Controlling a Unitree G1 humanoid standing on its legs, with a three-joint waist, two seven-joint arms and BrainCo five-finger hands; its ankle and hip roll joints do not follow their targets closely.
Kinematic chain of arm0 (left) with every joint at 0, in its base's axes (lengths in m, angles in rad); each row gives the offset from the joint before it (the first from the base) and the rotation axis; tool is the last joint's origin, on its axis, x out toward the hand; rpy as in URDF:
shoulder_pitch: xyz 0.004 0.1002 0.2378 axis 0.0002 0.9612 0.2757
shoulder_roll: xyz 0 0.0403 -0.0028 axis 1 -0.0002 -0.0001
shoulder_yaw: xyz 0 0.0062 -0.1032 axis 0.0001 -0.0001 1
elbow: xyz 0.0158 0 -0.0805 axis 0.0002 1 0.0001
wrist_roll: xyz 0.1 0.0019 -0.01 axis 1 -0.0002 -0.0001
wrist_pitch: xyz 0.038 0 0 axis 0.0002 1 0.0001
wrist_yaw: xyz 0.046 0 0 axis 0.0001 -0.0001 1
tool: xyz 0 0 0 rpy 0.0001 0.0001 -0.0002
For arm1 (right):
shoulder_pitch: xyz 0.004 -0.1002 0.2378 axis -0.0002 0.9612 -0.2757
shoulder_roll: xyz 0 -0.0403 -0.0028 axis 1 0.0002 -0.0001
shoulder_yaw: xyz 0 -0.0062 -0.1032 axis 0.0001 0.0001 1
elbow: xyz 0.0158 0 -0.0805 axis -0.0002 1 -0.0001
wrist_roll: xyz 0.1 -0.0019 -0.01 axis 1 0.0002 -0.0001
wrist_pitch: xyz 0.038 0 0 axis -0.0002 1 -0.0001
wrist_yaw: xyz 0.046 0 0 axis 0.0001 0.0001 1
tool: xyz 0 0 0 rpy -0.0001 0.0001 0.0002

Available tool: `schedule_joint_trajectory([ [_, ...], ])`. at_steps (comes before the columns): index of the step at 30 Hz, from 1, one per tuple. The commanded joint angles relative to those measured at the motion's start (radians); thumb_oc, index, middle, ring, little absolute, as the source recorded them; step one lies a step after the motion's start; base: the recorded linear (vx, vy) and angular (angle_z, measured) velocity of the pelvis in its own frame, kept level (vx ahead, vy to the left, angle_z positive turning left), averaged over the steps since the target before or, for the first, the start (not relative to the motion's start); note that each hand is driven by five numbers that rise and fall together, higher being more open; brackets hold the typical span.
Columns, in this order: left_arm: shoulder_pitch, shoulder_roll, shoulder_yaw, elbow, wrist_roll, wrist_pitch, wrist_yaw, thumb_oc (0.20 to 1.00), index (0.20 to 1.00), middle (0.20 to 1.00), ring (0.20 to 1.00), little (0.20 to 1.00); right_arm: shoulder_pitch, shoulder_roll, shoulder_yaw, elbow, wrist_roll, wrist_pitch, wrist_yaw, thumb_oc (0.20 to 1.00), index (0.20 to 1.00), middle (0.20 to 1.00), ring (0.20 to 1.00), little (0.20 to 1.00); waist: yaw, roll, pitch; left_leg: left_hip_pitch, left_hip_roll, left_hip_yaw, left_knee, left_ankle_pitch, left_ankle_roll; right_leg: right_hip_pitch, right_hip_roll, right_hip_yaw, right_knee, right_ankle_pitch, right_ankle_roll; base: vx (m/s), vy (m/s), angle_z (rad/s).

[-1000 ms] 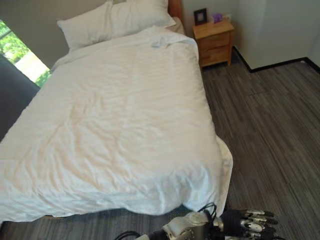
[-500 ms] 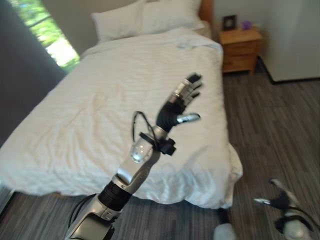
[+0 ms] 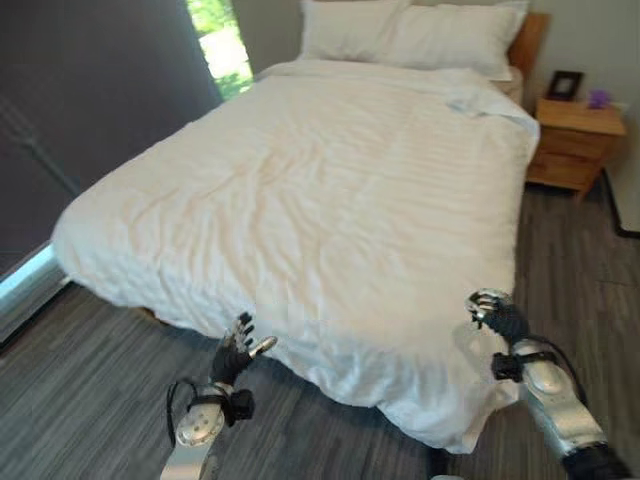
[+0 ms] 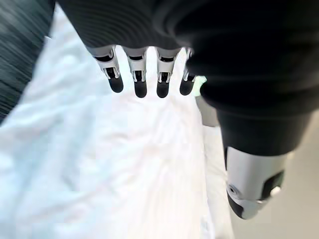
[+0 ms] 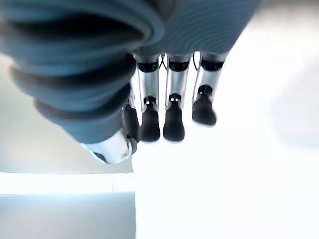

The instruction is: Making the bed.

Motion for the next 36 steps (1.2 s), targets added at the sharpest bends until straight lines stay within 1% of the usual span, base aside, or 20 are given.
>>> schedule_joint_trajectory([
  [1,-0.092,0.031,0.014,0.023,-0.032,-0.047,0.022,1.0,1.0,1.0,1.0,1.0,-0.123,0.068,0.021,0.117,0.28,-0.005,0.053,0.2,0.2,0.2,0.2,0.2,0.013,-0.039,0.05,-0.057,0.016,0.002,0.013,0.052,-0.029,0.035,-0.041,-0.009,0.014,-0.019,0.011,-0.08,0.0,0.45],
  [3,-0.103,0.025,0.015,0.051,-0.052,-0.051,0.025,1.0,1.0,1.0,1.0,1.0,-0.191,0.127,0.034,0.192,0.366,0.002,0.074,0.2,0.2,0.2,0.2,0.2,0.04,-0.039,0.07,-0.091,0.015,-0.01,0.013,0.066,-0.035,0.013,-0.042,-0.021,0.014,-0.014,0.01,-0.08,-0.01,0.3],
  [4,-0.105,0.026,0.015,0.052,-0.053,-0.051,0.025,1.0,1.0,1.0,1.0,1.0,-0.194,0.128,0.034,0.195,0.368,0.001,0.076,0.2,0.2,0.2,0.2,0.2,0.04,-0.04,0.07,-0.093,0.015,-0.011,0.013,0.066,-0.035,0.011,-0.042,-0.022,0.014,-0.014,0.01,-0.1,-0.017,0.24],
  [6,-0.12,0.018,0.014,0.064,-0.084,-0.063,0.026,1.0,1.0,1.0,1.0,1.0,-0.286,0.19,0.023,0.228,0.483,-0.012,0.1,0.2,0.2,0.2,0.2,0.2,0.081,-0.033,0.104,-0.146,0.017,-0.022,0.013,0.089,-0.046,-0.034,-0.038,-0.023,0.014,-0.005,0.005,-0.14,-0.011,0.21],
  [7,-0.121,0.018,0.014,0.064,-0.085,-0.063,0.025,1.0,1.0,1.0,1.0,1.0,-0.286,0.19,0.023,0.228,0.483,-0.012,0.1,0.2,0.2,0.2,0.2,0.2,0.081,-0.033,0.103,-0.146,0.017,-0.022,0.013,0.089,-0.046,-0.035,-0.038,-0.023,0.014,-0.005,0.005,-0.12,-0.01,0.07],
  [10,-0.14,0.003,0.005,0.08,-0.137,-0.083,0.025,1.0,1.0,1.0,1.0,1.0,-0.349,0.247,-0.001,0.183,0.568,-0.079,0.114,0.2,0.2,0.2,0.2,0.2,0.11,-0.018,0.147,-0.204,0.03,-0.024,0.013,0.117,-0.06,-0.087,-0.035,-0.02,0.014,0.008,0.001,-0.09,-0.01,0.04],
  [14,-0.165,-0.016,-0.009,0.1,-0.166,-0.102,0.029,1.0,1.0,1.0,1.0,1.0,-0.363,0.262,-0.03,0.183,0.606,-0.121,0.108,0.2,0.2,0.2,0.2,0.2,0.112,0.001,0.175,-0.247,0.035,-0.022,0.013,0.135,-0.07,-0.13,-0.037,-0.017,0.014,0.018,0.001,-0.09,-0.01,0.04],
  [16,-0.176,-0.02,-0.021,0.096,-0.163,-0.112,0.024,1.0,1.0,1.0,1.0,1.0,-0.356,0.258,-0.063,0.202,0.62,-0.141,0.1,0.2,0.2,0.2,0.2,0.2,0.103,0.014,0.193,-0.272,0.038,-0.013,0.013,0.14,-0.073,-0.158,-0.04,-0.011,0.014,0.026,0.004,-0.07,0.012,0.0],
  [20,-0.273,-0.045,-0.077,0.125,-0.128,-0.12,0.029,1.0,1.0,1.0,1.0,1.0,-0.291,0.283,-0.115,0.278,0.705,-0.127,0.119,0.2,0.2,0.2,0.2,0.2,0.065,0.027,0.215,-0.306,0.035,0.003,0.013,0.142,-0.078,-0.209,-0.045,0.005,0.014,0.035,0.013,-0.06,0.029,-0.15],
  [21,-0.297,-0.048,-0.073,0.16,-0.149,-0.111,0.013,1.0,1.0,1.0,1.0,1.0,-0.292,0.249,-0.2,0.389,0.71,-0.132,0.104,0.2,0.2,0.2,0.2,0.2,0.05,0.038,0.215,-0.316,0.031,0.006,0.013,0.139,-0.076,-0.221,-0.053,0.009,0.014,0.037,0.016,-0.05,0.077,-0.02],
  [23,-0.316,-0.049,-0.079,0.188,-0.161,-0.106,0.006,1.0,1.0,1.0,1.0,1.0,-0.295,0.231,-0.239,0.445,0.712,-0.125,0.096,0.2,0.2,0.2,0.2,0.2,0.039,0.042,0.214,-0.319,0.028,0.009,0.013,0.138,-0.075,-0.227,-0.056,0.012,0.014,0.038,0.017,-0.02,0.076,-0.06],
  [24,-0.313,-0.029,-0.092,0.18,-0.166,-0.099,-0.037,1.0,1.0,1.0,1.0,1.0,-0.279,0.172,-0.325,0.538,0.713,-0.101,0.088,0.2,0.2,0.2,0.2,0.2,0.02,0.048,0.211,-0.309,0.021,0.014,0.013,0.122,-0.07,-0.224,-0.06,0.019,0.014,0.031,0.024,-0.01,0.06,-0.13],
  [25,-0.314,-0.029,-0.093,0.18,-0.167,-0.099,-0.037,1.0,1.0,1.0,1.0,1.0,-0.282,0.17,-0.327,0.542,0.714,-0.1,0.092,0.2,0.2,0.2,0.2,0.2,0.021,0.048,0.211,-0.314,0.02,0.015,0.013,0.128,-0.068,-0.23,-0.061,0.021,0.014,0.037,0.023,-0.03,0.132,-0.16],
  [26,-0.315,-0.007,-0.105,0.152,-0.155,-0.096,-0.072,1.0,1.0,1.0,1.0,1.0,-0.236,0.11,-0.379,0.596,0.701,-0.076,0.092,0.2,0.2,0.2,0.2,0.2,-0.004,0.046,0.206,-0.302,0.012,0.026,0.013,0.115,-0.06,-0.23,-0.067,0.032,0.014,0.037,0.032,-0.03,0.104,-0.12],
  [29,-0.317,0.001,-0.113,0.128,-0.142,-0.09,-0.087,1.0,1.0,1.0,1.0,1.0,-0.175,0.069,-0.41,0.621,0.68,-0.053,0.104,0.2,0.2,0.2,0.2,0.2,-0.024,0.037,0.197,-0.29,0.002,0.038,0.013,0.103,-0.052,-0.23,-0.077,0.046,0.014,0.04,0.04,-0.01,0.102,-0.11],
  [30,-0.343,0.002,-0.11,0.126,-0.139,-0.082,-0.087,1.0,1.0,1.0,1.0,1.0,-0.105,0.037,-0.438,0.63,0.649,-0.035,0.108,0.2,0.2,0.2,0.2,0.2,-0.059,0.023,0.188,-0.272,-0.008,0.052,0.013,0.088,-0.044,-0.228,-0.088,0.057,0.014,0.044,0.047,-0.01,0.077,-0.16],
  [32,-0.31,-0.005,-0.12,0.084,-0.125,-0.089,-0.088,1.0,1.0,1.0,1.0,1.0,-0.08,0.018,-0.468,0.637,0.653,-0.033,0.115,0.2,0.2,0.2,0.2,0.2,-0.058,0.018,0.185,-0.264,-0.017,0.055,0.013,0.083,-0.037,-0.223,-0.096,0.064,0.014,0.045,0.05,-0.04,0.084,-0.09],
  [33,-0.281,-0.001,-0.11,-0.008,-0.118,-0.086,-0.104,1.0,1.0,1.0,1.0,1.0,-0.019,-0.006,-0.48,0.622,0.582,-0.033,0.111,0.2,0.2,0.2,0.2,0.2,-0.073,0.007,0.186,-0.247,-0.029,0.064,0.013,0.074,-0.03,-0.214,-0.105,0.07,0.014,0.05,0.058,-0.05,0.073,-0.15],
  [35,-0.268,0.003,-0.113,-0.061,-0.112,-0.085,-0.111,1.0,1.0,1.0,1.0,1.0,0.011,-0.01,-0.484,0.607,0.543,-0.036,0.106,0.2,0.2,0.2,0.2,0.2,-0.083,0.003,0.19,-0.233,-0.037,0.07,0.013,0.07,-0.026,-0.206,-0.112,0.074,0.014,0.056,0.065,-0.05,0.089,-0.18],
  [36,-0.261,0.006,-0.119,-0.107,-0.111,-0.087,-0.122,1.0,1.0,1.0,1.0,1.0,0.031,-0.016,-0.463,0.602,0.469,-0.036,0.096,0.2,0.2,0.2,0.2,0.2,-0.091,-0.001,0.197,-0.221,-0.041,0.078,0.013,0.069,-0.024,-0.202,-0.113,0.073,0.014,0.066,0.069,-0.06,0.098,-0.07],
])
